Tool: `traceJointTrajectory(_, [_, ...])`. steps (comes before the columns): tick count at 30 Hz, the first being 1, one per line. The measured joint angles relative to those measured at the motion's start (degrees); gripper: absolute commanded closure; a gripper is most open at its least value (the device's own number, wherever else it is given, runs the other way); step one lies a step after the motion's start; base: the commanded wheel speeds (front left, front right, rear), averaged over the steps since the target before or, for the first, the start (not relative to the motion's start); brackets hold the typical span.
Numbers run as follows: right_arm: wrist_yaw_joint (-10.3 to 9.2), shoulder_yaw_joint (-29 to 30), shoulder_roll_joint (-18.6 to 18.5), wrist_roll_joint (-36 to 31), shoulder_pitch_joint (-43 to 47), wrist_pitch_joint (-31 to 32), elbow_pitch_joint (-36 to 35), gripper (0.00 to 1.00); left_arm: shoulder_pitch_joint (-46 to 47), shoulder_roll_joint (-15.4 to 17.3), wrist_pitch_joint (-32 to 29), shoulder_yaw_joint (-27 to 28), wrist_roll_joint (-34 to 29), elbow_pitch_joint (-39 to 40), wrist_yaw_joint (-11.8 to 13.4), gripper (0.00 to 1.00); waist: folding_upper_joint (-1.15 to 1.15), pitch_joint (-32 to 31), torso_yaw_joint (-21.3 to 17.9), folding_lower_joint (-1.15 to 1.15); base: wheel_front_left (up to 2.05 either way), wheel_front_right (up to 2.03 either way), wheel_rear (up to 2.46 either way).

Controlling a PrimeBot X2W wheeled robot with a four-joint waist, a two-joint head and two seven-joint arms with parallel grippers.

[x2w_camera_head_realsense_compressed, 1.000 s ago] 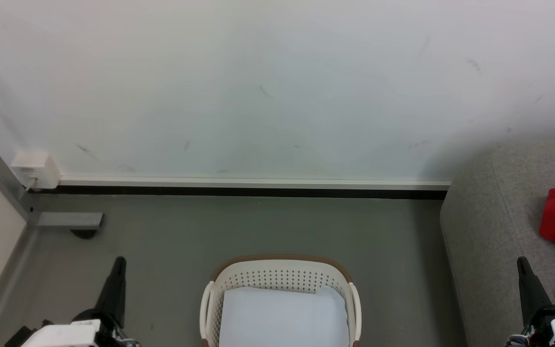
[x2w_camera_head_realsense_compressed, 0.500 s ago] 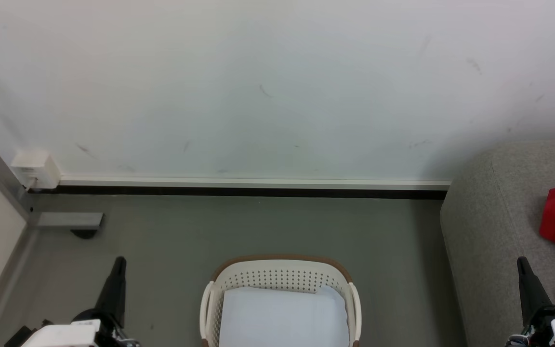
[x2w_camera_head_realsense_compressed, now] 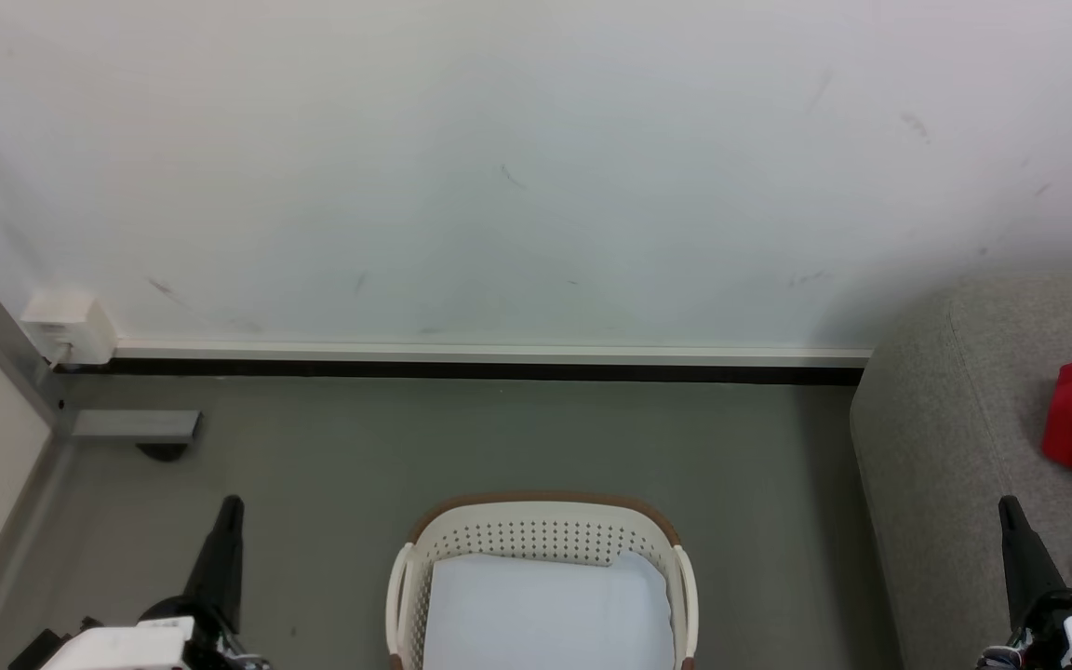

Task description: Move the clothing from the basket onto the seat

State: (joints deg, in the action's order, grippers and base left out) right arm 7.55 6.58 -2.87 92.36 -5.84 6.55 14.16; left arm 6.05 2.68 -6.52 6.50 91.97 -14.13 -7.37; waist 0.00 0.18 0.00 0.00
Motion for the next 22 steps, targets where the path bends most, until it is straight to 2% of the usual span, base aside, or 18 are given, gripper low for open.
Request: traceJointTrajectory(22, [0.0, 0.0, 0.01, 0.0, -0.01, 0.0, 0.0, 1.0, 0.01, 0.0, 0.0, 0.0, 0.0, 0.0, 0.0, 1.0, 0.0, 0.0, 0.0, 0.0, 0.0, 0.0, 0.0])
